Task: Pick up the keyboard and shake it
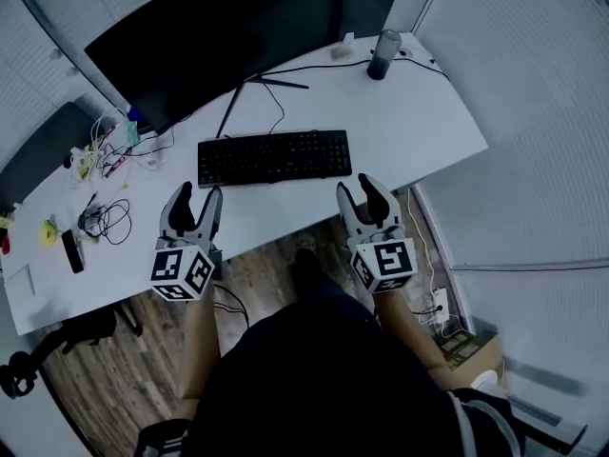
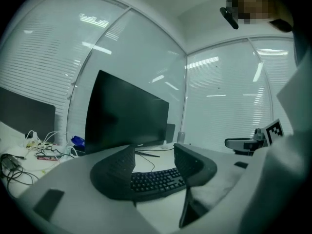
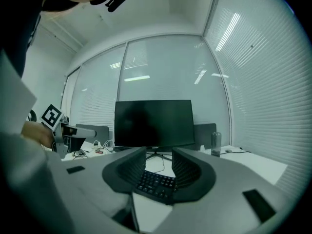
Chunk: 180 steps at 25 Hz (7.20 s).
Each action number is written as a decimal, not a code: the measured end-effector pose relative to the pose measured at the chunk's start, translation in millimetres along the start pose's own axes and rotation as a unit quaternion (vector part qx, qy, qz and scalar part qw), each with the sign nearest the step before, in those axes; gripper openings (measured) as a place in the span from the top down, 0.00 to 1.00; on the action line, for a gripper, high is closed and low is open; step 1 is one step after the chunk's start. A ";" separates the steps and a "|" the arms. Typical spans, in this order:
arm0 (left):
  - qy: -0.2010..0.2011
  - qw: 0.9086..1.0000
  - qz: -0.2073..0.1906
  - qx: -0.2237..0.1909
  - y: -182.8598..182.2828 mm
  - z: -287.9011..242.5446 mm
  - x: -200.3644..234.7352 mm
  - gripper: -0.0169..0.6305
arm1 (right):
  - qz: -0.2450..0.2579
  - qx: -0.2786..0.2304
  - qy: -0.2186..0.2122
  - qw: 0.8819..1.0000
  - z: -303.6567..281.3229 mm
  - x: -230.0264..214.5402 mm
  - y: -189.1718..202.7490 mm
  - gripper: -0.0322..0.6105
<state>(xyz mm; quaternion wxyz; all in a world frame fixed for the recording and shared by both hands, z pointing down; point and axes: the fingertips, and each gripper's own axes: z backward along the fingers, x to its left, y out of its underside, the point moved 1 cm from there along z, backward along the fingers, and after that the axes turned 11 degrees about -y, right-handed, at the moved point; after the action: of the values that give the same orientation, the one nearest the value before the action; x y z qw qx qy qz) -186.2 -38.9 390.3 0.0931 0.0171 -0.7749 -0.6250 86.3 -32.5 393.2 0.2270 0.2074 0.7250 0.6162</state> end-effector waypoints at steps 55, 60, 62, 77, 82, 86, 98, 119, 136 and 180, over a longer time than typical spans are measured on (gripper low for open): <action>-0.012 0.918 0.026 0.396 192.4 -184.9 102.1 0.37 | -0.289 0.350 0.027 0.891 -147.3 -154.8 216.3 0.52; -0.019 0.933 0.049 0.356 179.0 -171.7 94.2 0.37 | -0.232 0.321 0.018 0.918 -149.0 -159.7 178.1 0.52; -0.020 0.941 0.079 0.327 175.0 -166.1 93.0 0.37 | -0.174 0.302 0.012 0.937 -154.7 -159.5 145.3 0.52; 0.006 0.954 0.253 0.161 153.7 -148.0 85.6 0.37 | 0.156 0.164 -0.017 0.974 -168.2 -102.6 -40.7 0.52; -0.003 0.963 0.221 0.152 130.5 -145.8 87.8 0.37 | 0.123 0.150 -0.015 0.981 -166.0 -112.9 -38.8 0.52; -0.022 0.977 0.147 0.154 93.6 -143.9 89.9 0.37 | 0.041 0.134 -0.015 0.990 -162.5 -135.2 -15.7 0.52; -0.086 0.990 -0.054 0.094 -30.0 -123.8 69.8 0.37 | -0.232 0.065 -0.052 0.969 -160.8 -153.3 68.6 0.52; -0.063 0.991 0.050 0.109 19.5 -135.4 84.1 0.38 | -0.217 0.119 -0.037 0.968 -156.2 -155.3 98.9 0.52; -0.053 0.952 0.163 0.252 178.5 -168.7 87.8 0.38 | -0.185 0.286 -0.017 0.940 -158.1 -180.4 186.6 0.52; -0.060 0.985 -0.098 -0.126 -186.5 -112.5 -18.8 0.94 | 0.086 -0.103 -0.013 0.991 -156.9 -49.1 -183.9 0.90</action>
<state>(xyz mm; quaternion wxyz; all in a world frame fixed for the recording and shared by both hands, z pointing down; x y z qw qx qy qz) -165.9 -185.6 229.4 -0.0141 0.0437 -0.6883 -0.7240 30.5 -214.9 236.7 0.2031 0.2528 0.6341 0.7020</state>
